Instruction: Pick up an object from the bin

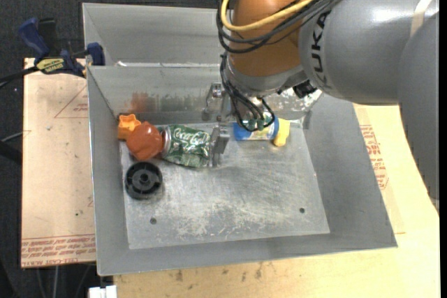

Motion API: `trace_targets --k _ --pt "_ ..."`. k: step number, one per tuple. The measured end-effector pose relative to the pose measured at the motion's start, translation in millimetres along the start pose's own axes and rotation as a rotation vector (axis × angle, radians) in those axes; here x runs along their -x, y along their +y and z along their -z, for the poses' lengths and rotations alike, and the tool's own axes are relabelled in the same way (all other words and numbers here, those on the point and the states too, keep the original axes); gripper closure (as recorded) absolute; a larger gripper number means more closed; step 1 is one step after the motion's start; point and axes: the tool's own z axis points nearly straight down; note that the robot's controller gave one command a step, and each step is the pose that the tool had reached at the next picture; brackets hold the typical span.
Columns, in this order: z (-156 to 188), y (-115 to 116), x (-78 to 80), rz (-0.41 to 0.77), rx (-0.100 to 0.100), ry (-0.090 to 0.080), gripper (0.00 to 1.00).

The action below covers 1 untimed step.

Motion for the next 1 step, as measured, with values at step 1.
trace_targets --k 1 --pt "4.1 -0.5 1.6 -0.002 0.001 -0.007 0.0"
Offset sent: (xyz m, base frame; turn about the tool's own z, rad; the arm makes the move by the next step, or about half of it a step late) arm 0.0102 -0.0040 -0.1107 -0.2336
